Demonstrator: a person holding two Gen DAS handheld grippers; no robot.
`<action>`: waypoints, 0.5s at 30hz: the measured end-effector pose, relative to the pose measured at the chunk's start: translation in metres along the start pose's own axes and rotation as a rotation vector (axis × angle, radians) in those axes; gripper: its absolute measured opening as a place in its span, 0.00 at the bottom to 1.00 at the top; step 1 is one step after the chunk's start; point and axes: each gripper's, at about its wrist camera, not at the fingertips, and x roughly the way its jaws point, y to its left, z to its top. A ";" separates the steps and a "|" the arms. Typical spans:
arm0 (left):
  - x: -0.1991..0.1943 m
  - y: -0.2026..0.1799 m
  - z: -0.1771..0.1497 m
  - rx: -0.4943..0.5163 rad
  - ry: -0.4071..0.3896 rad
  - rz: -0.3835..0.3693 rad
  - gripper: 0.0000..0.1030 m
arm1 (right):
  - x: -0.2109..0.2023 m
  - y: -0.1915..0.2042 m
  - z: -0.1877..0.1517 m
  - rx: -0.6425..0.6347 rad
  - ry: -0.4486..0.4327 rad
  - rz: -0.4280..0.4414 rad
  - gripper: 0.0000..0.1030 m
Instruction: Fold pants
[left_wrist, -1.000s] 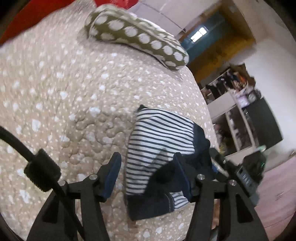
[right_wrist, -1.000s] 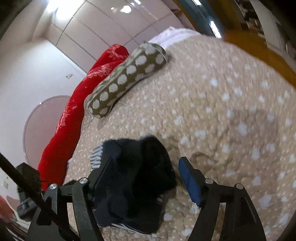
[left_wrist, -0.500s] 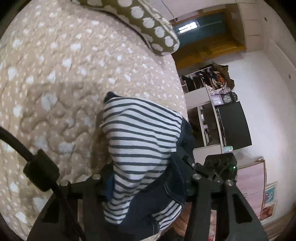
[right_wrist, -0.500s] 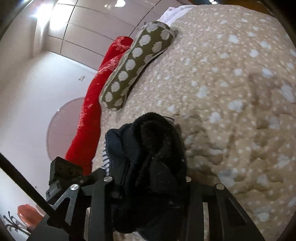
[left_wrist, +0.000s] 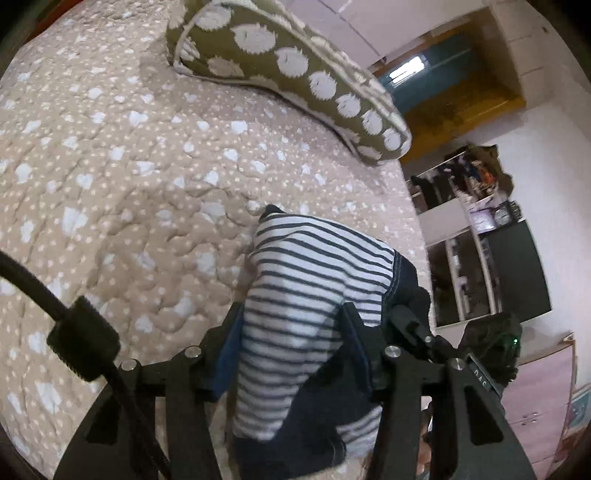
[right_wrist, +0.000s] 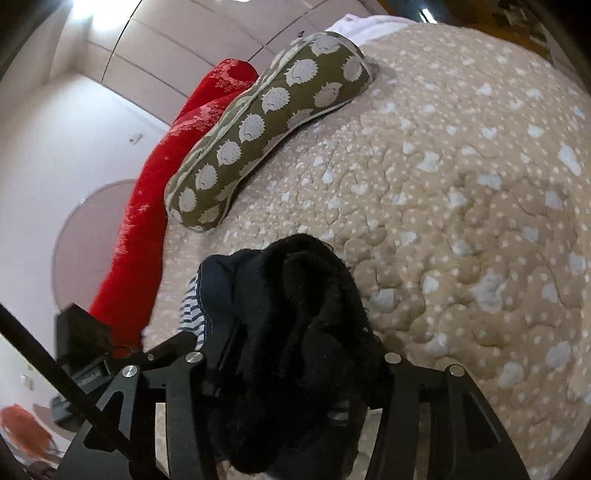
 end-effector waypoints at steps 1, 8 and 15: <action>-0.007 0.000 -0.002 0.009 -0.015 0.007 0.49 | -0.012 0.003 0.000 -0.014 -0.030 -0.008 0.56; -0.058 0.000 -0.036 0.055 -0.131 0.107 0.51 | -0.062 0.055 -0.014 -0.260 -0.221 -0.157 0.49; -0.089 -0.016 -0.076 0.167 -0.225 0.253 0.52 | -0.020 0.063 -0.069 -0.389 -0.081 -0.214 0.37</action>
